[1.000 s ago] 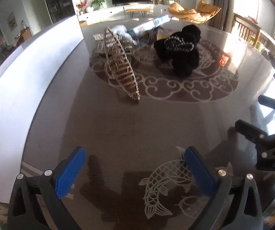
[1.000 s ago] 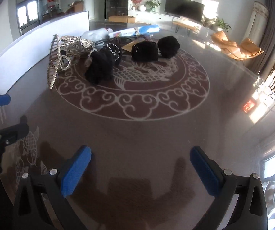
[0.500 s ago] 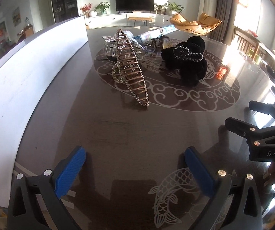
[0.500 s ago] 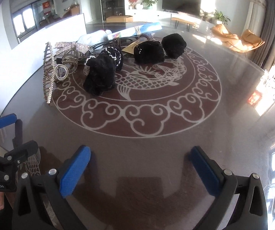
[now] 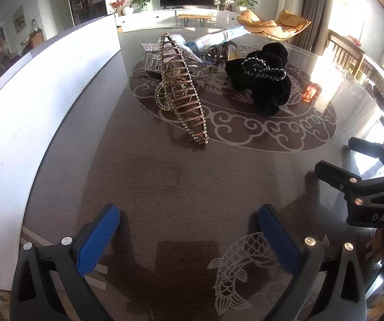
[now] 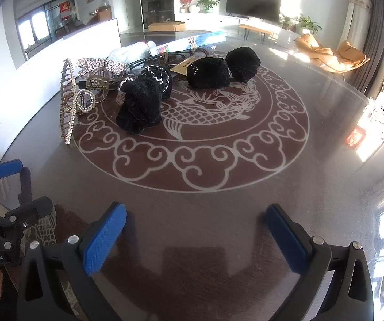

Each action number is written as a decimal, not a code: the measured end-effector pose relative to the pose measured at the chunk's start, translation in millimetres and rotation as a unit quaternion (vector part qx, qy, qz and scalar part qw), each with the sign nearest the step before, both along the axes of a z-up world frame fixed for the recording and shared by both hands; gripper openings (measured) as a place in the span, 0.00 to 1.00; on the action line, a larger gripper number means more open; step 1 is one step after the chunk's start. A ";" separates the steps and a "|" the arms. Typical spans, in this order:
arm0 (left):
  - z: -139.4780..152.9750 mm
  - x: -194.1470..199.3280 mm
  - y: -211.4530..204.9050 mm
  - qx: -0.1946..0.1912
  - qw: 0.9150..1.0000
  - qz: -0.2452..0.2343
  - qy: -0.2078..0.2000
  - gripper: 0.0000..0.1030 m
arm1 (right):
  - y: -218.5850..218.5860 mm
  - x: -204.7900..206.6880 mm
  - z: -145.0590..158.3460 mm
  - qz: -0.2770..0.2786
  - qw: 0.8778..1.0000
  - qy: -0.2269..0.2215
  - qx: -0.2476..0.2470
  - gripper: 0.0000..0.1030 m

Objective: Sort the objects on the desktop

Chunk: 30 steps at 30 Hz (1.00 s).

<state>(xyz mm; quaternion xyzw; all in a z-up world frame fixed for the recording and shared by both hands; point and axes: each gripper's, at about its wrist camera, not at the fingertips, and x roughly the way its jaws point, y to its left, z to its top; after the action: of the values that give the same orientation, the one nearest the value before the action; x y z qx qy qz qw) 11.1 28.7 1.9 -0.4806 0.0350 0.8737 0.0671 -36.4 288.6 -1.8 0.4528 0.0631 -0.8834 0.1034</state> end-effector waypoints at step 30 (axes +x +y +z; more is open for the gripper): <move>-0.1 1.2 0.7 -0.002 1.000 0.000 -0.006 1.00 | 0.7 1.3 0.6 0.000 1.000 0.000 0.000 1.00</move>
<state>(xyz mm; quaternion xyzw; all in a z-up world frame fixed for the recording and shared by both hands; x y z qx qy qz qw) 12.3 29.4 1.8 -0.4860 0.0360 0.8707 0.0662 -35.1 289.3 -1.3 0.4529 0.0630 -0.8833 0.1038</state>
